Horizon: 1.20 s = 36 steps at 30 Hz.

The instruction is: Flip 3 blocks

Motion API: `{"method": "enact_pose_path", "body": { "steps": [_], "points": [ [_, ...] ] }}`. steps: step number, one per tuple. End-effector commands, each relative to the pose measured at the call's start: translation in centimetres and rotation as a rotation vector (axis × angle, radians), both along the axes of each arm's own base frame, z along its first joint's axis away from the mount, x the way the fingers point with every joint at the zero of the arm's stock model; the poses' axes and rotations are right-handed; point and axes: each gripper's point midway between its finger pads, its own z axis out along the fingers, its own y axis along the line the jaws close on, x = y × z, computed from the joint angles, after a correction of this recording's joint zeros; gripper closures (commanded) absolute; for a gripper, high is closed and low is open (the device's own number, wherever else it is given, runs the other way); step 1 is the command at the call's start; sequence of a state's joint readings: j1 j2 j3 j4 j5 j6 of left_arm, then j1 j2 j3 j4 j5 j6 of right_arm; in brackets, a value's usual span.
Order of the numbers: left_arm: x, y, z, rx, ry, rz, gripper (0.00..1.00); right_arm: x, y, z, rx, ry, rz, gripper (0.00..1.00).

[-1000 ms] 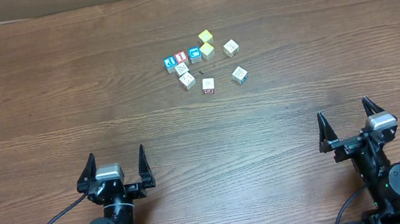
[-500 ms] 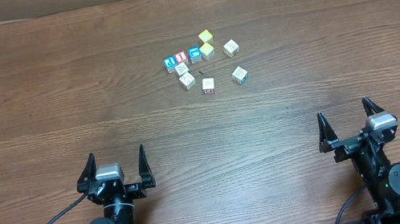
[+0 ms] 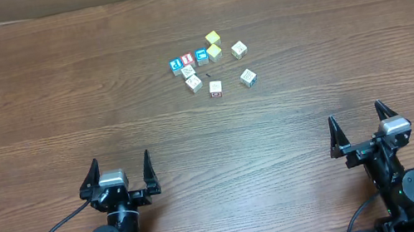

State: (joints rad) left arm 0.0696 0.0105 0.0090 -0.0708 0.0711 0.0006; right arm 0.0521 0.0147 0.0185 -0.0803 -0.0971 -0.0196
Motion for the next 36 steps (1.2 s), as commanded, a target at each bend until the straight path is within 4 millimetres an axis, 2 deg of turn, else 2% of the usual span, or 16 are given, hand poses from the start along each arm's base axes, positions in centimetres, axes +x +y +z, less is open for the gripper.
{"method": "enact_pose_path", "body": {
  "steps": [1,36],
  "points": [
    [0.00,-0.24,-0.13,0.015,0.001,-0.013,0.00,0.01,-0.01,-0.21,-0.003,-0.003,0.000,0.00],
    [0.01,-0.43,0.16,-0.001,-0.011,-0.023,0.00,0.01,-0.01,-0.21,-0.003,-0.003,0.000,0.00]
  ]
}}
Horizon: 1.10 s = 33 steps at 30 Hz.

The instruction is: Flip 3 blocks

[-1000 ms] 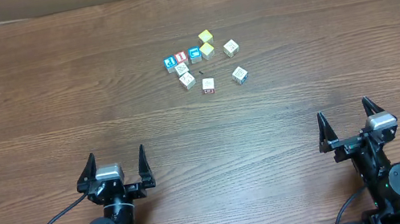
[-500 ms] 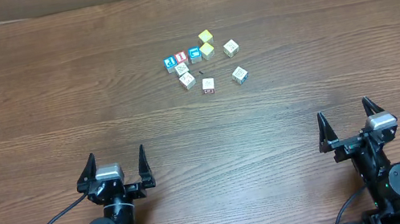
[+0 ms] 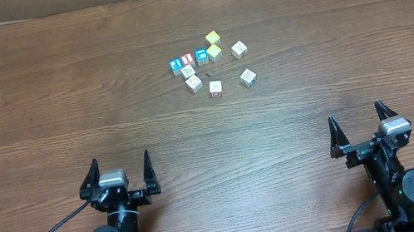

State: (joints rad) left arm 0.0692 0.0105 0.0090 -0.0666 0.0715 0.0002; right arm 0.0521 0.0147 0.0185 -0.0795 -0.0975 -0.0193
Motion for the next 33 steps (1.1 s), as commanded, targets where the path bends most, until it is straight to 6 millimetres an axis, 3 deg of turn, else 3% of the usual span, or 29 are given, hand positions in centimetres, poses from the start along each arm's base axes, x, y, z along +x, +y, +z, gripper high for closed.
{"method": "enact_pose_path", "body": {
  "steps": [1,19,24,29,33],
  "points": [
    [0.0,-0.6,-0.1,-0.006,-0.002,-0.034,0.00,0.0,0.0,-0.2,-0.004,-0.003,0.000,0.00],
    [0.0,-0.7,-0.2,-0.033,0.004,-0.034,0.01,0.0,0.0,-0.2,-0.004,-0.003,0.000,0.00],
    [-0.4,-3.1,0.3,-0.046,0.004,-0.179,0.00,0.0,0.0,-0.2,-0.004,-0.003,0.000,0.00],
    [-1.3,-3.6,1.6,-0.132,0.060,-0.193,0.00,0.0,0.0,-0.2,-0.004,-0.003,0.000,0.00],
    [-2.4,-4.2,4.4,-0.159,0.099,-0.224,0.00,0.0,0.0,-0.2,-0.004,-0.003,0.000,0.00]
  ]
}}
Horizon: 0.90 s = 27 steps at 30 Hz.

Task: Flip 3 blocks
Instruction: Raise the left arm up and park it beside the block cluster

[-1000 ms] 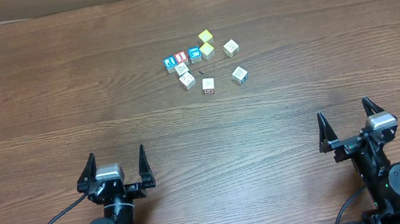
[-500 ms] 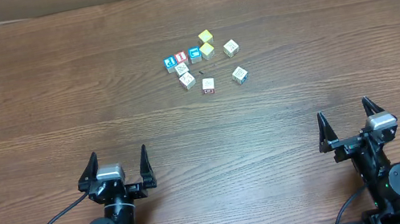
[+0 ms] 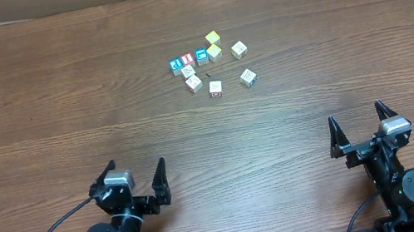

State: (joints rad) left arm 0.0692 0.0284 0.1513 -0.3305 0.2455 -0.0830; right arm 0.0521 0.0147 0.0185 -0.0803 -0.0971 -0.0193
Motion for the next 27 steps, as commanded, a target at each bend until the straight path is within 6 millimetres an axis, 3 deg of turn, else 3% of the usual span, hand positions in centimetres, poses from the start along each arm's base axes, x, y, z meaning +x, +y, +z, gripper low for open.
{"method": "enact_pose_path", "body": {
  "steps": [1,7,15,19,22,23,25,26,27],
  "points": [
    [-0.9,-1.4,5.3,-0.058,-0.041,-0.067,0.00,0.0,0.0,-0.2,-0.004,-0.003,0.000,0.00],
    [-0.3,-2.0,12.0,-0.028,0.070,-0.116,0.00,0.0,0.0,-0.2,-0.004,-0.003,0.000,0.00],
    [3.9,-1.7,17.9,0.057,0.441,-0.173,0.00,0.0,0.0,-0.2,-0.004,-0.003,0.000,0.00],
    [6.5,-1.5,19.3,0.058,0.554,-0.186,0.00,0.0,0.0,-0.2,-0.004,-0.003,0.000,0.00],
    [8.3,-1.4,18.8,0.048,0.621,-0.189,0.00,0.0,0.0,-0.2,-0.004,-0.003,0.000,0.00],
    [8.8,-1.3,18.3,0.044,0.639,-0.190,0.12,0.0,0.0,-0.2,-0.004,-0.003,0.000,0.00],
    [9.7,-1.3,17.1,0.039,0.678,-0.191,0.77,0.0,0.0,-0.2,-0.004,-0.003,0.000,0.00],
    [10.0,-1.2,16.6,0.035,0.696,-0.191,0.96,0.0,0.0,-0.2,-0.004,-0.003,0.000,0.00],
    [10.4,-1.2,16.0,0.031,0.717,-0.191,0.96,0.0,0.0,-0.2,-0.004,-0.003,0.000,0.00]
  ]
}}
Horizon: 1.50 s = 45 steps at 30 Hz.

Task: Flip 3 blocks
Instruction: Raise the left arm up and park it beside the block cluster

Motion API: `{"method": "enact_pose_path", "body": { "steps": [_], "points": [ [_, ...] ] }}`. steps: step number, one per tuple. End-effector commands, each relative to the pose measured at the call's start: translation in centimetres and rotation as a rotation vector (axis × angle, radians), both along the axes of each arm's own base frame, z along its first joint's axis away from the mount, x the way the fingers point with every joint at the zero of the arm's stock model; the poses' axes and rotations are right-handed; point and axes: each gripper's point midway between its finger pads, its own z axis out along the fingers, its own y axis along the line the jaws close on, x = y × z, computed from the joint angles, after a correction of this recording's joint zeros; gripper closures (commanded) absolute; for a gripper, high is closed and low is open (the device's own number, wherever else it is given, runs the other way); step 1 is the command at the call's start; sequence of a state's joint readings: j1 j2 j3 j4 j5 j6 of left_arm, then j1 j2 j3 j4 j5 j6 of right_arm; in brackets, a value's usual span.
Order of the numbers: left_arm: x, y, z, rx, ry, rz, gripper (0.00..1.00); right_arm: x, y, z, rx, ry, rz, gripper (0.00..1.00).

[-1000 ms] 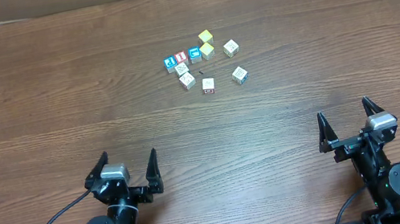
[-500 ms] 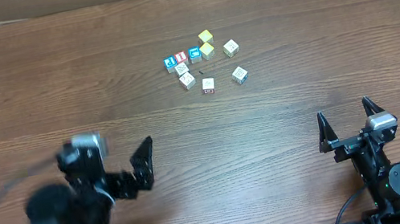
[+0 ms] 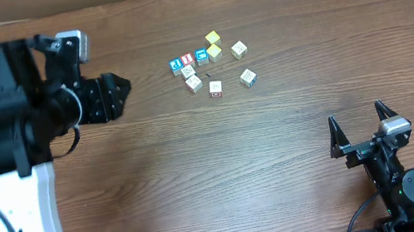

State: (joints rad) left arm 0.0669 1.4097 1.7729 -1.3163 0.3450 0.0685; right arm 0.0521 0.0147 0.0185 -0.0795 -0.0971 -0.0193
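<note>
Several small lettered cubes lie in a cluster at the table's back centre: a yellow block [image 3: 213, 38], a blue block [image 3: 201, 56], a red block [image 3: 187, 58], a white block [image 3: 194, 83] and others. My left arm is raised high and looms large at the left. Its gripper [image 3: 120, 90] points right, a short way left of the cluster; its dark fingers overlap, so their spread is unclear. My right gripper [image 3: 356, 118] rests open near the front right, holding nothing.
The wooden table [image 3: 297, 0] ends at a cardboard wall in the back left corner. The left arm's white link [image 3: 28, 230] and cable cover the table's left front.
My left arm has risen from its place at the front edge and now reaches up and back, its gripper just left of the block cluster. The blocks and the right arm have not moved.
Both arms first rested at the front edge with open grippers, and nothing changed at the second moment. By the third, the left gripper had turned slightly to the right. Now the left arm is raised with its gripper beside the blocks, which lie untouched.
</note>
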Motion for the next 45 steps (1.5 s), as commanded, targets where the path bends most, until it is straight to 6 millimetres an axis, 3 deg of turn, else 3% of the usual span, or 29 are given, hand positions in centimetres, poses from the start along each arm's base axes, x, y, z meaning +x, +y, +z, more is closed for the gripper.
{"method": "enact_pose_path", "body": {
  "steps": [1,5,6,7,8,11,42,45],
  "points": [
    [1.1,-0.1,-0.8,0.002,0.026,-0.021,0.96,0.0,0.0,-0.2,-0.004,-0.003,0.000,0.00],
    [2.1,1.6,-2.3,0.042,0.085,0.088,0.96,0.0,0.0,-0.2,-0.004,-0.003,0.000,0.00],
    [2.3,2.2,-2.6,0.064,0.090,0.118,0.88,0.0,0.0,-0.2,-0.004,-0.003,0.000,0.00],
    [2.4,2.8,-2.7,0.086,0.094,0.147,0.53,0.0,0.0,-0.2,-0.004,-0.003,0.000,0.00],
    [2.5,3.3,-2.8,0.105,0.095,0.173,0.00,0.0,0.0,-0.2,-0.004,-0.003,0.000,0.00],
    [2.6,4.0,-2.8,0.129,0.094,0.209,0.00,0.0,0.0,-0.2,-0.004,-0.003,0.000,0.00],
    [2.6,3.9,-2.9,0.127,0.095,0.207,0.00,0.0,-0.1,-0.2,-0.004,-0.002,-0.003,0.00],
    [2.6,3.9,-2.9,0.126,0.095,0.207,0.00,0.1,-1.1,1.4,-0.046,-0.077,-0.066,0.00]
  ]
}}
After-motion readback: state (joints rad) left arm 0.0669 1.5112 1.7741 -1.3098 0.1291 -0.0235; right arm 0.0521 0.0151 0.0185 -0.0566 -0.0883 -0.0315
